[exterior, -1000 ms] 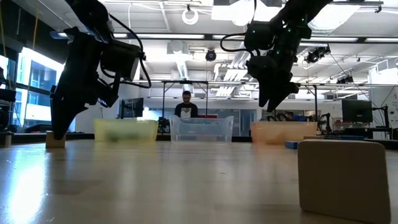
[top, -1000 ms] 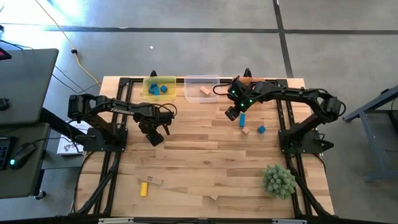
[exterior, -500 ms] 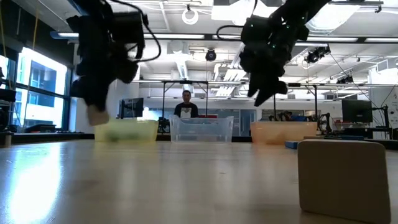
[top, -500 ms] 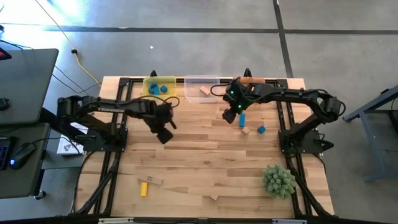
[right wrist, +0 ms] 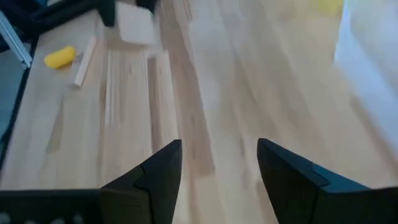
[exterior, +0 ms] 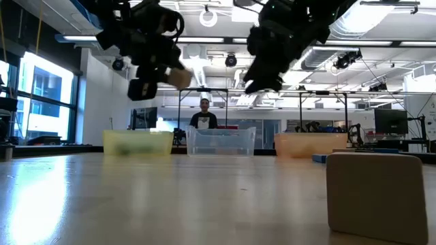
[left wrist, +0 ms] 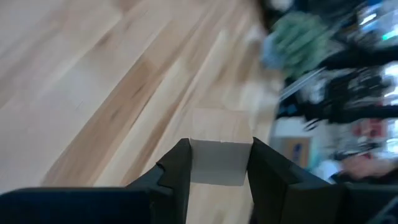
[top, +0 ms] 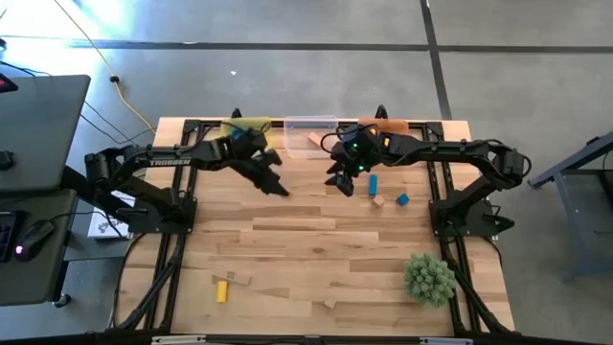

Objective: Sort & place blocks by color
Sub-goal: Put the light brown block into the transparent bin

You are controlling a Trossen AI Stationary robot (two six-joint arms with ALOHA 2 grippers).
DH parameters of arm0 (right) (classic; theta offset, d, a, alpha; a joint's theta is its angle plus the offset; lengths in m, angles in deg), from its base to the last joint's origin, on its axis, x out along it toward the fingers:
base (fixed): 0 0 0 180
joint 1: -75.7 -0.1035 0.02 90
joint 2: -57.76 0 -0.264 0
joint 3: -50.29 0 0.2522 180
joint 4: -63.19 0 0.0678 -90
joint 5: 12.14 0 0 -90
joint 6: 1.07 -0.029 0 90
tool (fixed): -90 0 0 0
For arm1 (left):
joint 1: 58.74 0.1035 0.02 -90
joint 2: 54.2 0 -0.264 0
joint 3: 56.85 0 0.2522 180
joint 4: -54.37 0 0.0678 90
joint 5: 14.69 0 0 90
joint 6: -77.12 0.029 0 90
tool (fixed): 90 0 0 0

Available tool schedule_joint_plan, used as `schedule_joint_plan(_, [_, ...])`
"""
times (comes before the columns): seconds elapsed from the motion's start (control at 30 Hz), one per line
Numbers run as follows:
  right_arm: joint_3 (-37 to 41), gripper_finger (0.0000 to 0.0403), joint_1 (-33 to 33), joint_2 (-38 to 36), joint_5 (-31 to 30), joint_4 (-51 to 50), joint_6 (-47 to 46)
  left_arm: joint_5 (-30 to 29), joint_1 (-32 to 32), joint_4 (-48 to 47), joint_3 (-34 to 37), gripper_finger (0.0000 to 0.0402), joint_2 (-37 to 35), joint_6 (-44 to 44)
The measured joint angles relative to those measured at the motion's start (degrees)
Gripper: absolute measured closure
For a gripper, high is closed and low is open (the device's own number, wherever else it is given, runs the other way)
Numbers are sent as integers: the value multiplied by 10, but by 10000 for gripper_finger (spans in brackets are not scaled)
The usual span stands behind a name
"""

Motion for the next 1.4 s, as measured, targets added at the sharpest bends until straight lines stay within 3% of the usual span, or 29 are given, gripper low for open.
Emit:
schedule_joint_plan(0.17, [0, 206, -2, 0, -3, 79, 80, 34, 32, 78, 0, 300, 0, -52])
schedule_joint_plan(0.73, [0, 205, 17, 0, -2, 279, 231, 48, 117, 265, 0, 300, 0, -192])
schedule_joint_plan(1.4, [0, 206, 5, 0, -9, 291, 166, 65, 102, 276, 0, 300, 0, -213])
